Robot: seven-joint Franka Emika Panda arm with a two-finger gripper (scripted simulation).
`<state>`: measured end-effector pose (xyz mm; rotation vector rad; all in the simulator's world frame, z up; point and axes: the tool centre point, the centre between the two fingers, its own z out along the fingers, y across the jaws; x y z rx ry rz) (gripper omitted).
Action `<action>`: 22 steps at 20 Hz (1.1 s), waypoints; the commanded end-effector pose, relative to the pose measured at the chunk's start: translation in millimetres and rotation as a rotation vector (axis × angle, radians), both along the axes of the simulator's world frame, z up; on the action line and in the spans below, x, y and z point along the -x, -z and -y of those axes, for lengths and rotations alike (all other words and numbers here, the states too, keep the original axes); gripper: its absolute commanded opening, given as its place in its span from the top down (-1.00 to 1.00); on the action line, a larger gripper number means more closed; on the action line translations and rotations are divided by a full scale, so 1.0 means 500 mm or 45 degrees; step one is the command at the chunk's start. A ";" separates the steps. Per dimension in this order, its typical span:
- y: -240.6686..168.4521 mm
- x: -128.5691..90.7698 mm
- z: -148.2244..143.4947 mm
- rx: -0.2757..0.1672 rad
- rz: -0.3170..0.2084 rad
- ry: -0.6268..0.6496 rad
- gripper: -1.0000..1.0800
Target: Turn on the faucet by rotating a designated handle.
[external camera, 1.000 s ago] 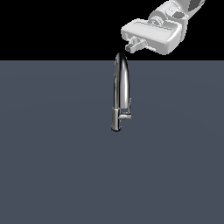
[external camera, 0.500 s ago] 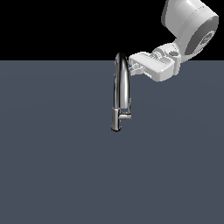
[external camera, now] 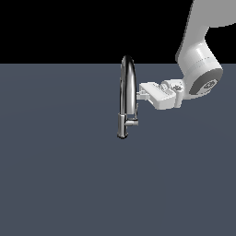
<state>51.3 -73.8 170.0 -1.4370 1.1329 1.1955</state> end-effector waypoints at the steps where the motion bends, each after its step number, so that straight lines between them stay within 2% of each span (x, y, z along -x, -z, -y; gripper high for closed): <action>1: 0.030 -0.004 -0.003 -0.046 -0.046 0.046 1.00; 5: 0.066 -0.007 -0.007 -0.097 -0.098 0.097 1.00; 9: 0.084 -0.007 -0.010 -0.122 -0.124 0.123 1.00; 17: 0.084 -0.007 -0.012 -0.122 -0.124 0.123 1.00; 22: 0.078 0.016 -0.011 -0.122 -0.124 0.123 1.00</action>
